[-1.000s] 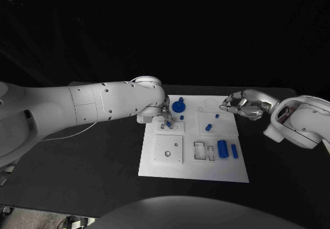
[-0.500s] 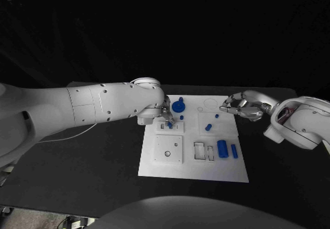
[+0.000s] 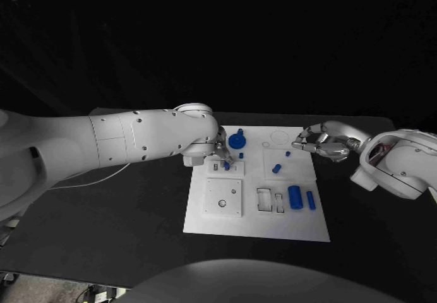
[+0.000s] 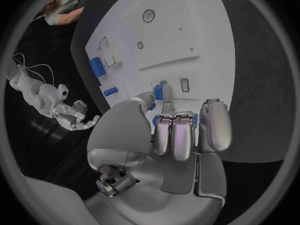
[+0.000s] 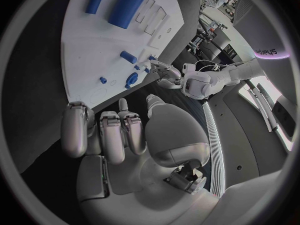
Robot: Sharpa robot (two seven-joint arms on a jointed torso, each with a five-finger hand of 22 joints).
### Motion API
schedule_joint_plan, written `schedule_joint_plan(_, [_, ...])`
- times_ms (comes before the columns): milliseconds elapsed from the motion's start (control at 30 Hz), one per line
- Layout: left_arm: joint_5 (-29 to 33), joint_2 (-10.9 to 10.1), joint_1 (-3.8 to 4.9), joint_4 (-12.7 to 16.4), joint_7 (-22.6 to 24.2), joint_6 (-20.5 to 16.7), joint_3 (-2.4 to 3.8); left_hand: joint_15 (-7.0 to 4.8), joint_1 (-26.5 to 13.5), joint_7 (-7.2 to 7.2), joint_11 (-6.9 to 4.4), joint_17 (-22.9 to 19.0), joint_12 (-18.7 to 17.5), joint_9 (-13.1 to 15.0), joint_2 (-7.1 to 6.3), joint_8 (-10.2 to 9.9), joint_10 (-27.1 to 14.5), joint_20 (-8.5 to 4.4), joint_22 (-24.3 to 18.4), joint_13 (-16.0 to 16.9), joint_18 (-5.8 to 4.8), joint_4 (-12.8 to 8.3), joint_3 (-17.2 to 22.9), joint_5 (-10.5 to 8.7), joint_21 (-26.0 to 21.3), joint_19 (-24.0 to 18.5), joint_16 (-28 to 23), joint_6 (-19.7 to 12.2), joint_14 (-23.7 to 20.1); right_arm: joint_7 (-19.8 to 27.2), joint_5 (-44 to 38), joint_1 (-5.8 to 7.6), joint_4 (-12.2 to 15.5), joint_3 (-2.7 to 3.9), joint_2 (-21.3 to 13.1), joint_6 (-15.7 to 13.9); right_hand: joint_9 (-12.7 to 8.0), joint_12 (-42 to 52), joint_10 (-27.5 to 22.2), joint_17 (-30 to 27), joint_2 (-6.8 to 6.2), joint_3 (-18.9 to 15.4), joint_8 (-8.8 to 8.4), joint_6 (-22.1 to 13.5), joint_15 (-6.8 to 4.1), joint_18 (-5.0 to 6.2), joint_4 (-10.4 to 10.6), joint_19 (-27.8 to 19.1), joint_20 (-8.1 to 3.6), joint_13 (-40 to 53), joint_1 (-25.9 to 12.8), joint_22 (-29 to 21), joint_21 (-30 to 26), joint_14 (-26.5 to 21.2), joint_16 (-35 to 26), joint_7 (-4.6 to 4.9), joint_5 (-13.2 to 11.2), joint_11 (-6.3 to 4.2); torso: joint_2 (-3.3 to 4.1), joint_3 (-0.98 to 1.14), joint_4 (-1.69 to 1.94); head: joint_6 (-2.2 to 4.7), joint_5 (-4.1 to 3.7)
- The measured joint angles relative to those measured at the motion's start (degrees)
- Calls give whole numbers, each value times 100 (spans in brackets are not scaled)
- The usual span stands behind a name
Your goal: Assemble the parts on the task board
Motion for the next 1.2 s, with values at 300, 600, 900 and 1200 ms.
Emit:
schedule_joint_plan(300, [-14,11,-7,-34,-1,-3,-2,0,-2,-21,0,3,-6,-1,-2,-6,0,0,0,0,0,-7,7,-17,-3,0,0,22,0,0,0,-14,-1,0,-8,4,-8,0,0,-1,-6,0,0,0,0,0,0,0,0,0,53,-1,0,0,0,0,0,0,0,1,-1,0,5])
schedule_joint_plan(600, [-24,16,-10,-42,-1,7,1,0,-15,-28,0,2,-35,-1,-15,-32,-1,0,-1,0,0,6,20,-20,-21,0,0,32,0,1,0,-19,-1,0,-10,7,-7,0,0,-1,-6,0,0,0,0,0,0,0,0,0,53,-1,0,0,0,0,0,0,2,3,-3,0,9])
schedule_joint_plan(900, [-32,11,-16,-30,0,18,3,0,-23,-28,0,2,-57,-1,-23,-33,-1,0,-1,0,0,-1,33,-21,-55,0,0,33,0,1,0,-21,-1,0,-10,12,-7,0,0,-2,-6,-8,0,0,0,0,-9,0,0,0,53,-2,0,0,0,0,24,0,3,2,-3,0,6])
schedule_joint_plan(1200, [-36,8,-27,-22,1,34,4,0,-56,-82,-31,1,-86,-3,-56,-66,-33,0,-1,0,0,-8,40,-21,-87,0,-25,62,0,-2,0,-22,-7,0,-5,21,-12,0,0,-2,-6,-15,0,0,0,0,-15,1,0,0,52,-2,0,0,0,0,24,0,3,2,-2,0,9])
